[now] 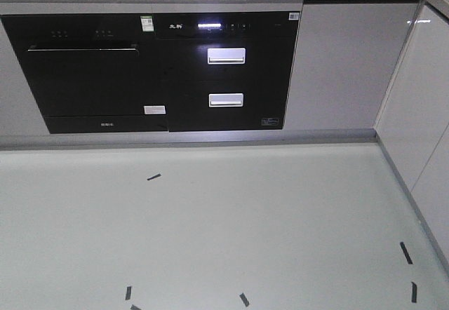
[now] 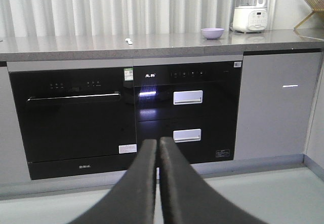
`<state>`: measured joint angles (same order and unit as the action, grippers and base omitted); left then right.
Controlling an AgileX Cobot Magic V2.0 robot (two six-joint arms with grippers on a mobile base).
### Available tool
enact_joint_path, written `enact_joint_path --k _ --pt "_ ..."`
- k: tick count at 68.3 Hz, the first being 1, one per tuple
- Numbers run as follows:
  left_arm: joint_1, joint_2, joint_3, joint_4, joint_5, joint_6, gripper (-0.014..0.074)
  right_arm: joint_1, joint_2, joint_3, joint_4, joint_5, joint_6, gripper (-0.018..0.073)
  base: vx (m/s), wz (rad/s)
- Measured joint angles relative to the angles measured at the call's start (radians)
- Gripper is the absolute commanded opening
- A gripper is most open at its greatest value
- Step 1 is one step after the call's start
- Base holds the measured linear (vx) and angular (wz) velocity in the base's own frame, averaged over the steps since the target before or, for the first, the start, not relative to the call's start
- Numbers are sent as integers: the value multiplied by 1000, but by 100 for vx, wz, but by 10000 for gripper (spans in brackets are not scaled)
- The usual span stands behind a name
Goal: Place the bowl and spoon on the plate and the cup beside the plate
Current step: 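Drive the base toward the counter holding the spoon and lilac bowl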
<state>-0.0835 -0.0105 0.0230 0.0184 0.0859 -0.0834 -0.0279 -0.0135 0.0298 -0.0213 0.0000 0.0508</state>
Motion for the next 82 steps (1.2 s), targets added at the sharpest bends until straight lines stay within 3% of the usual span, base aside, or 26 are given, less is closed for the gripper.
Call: enact_joint_path --k 82 --pt "0 0 0 0 0 0 -6 0 0 0 0 0 -1 -11 29 0"
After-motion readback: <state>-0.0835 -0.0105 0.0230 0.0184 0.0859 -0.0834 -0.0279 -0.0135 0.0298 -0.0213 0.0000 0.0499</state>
